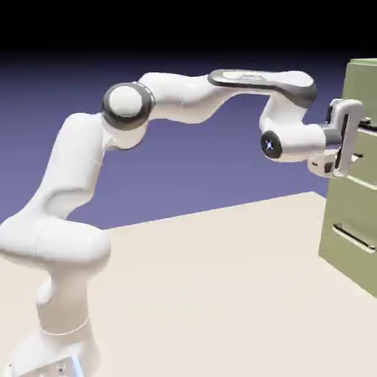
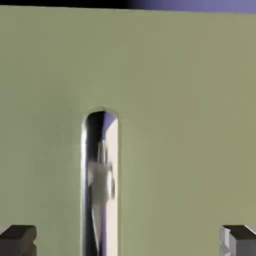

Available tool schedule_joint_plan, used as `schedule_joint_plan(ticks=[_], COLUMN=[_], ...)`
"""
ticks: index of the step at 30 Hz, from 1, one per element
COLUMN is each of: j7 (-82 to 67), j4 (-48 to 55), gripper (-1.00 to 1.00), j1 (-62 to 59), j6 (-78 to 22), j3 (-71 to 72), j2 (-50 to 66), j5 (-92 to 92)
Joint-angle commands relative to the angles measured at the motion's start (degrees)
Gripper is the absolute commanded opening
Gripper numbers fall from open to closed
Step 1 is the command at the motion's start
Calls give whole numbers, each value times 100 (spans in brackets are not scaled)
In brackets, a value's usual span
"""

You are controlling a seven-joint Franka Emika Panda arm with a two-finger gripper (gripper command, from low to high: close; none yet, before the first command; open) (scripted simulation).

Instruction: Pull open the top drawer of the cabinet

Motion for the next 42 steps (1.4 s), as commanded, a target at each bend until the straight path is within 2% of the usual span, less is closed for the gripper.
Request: schedule_joint_plan(ticks=[1,8,9,18,30,42], j7=[131,1039,1039,98,-1111,-1033], j4=[207,1639,1639,-21,-2196,-3791], gripper=[0,0,-100,-100,-100,-100], j1=[-146,-1150,-1150,52,2461,4952], j6=[56,445,445,-29,-464,-786], j3=[78,617,617,-88,-1862,-4147], j2=[109,861,861,62,-1030,-816], j5=[-66,-521,-521,-18,375,268])
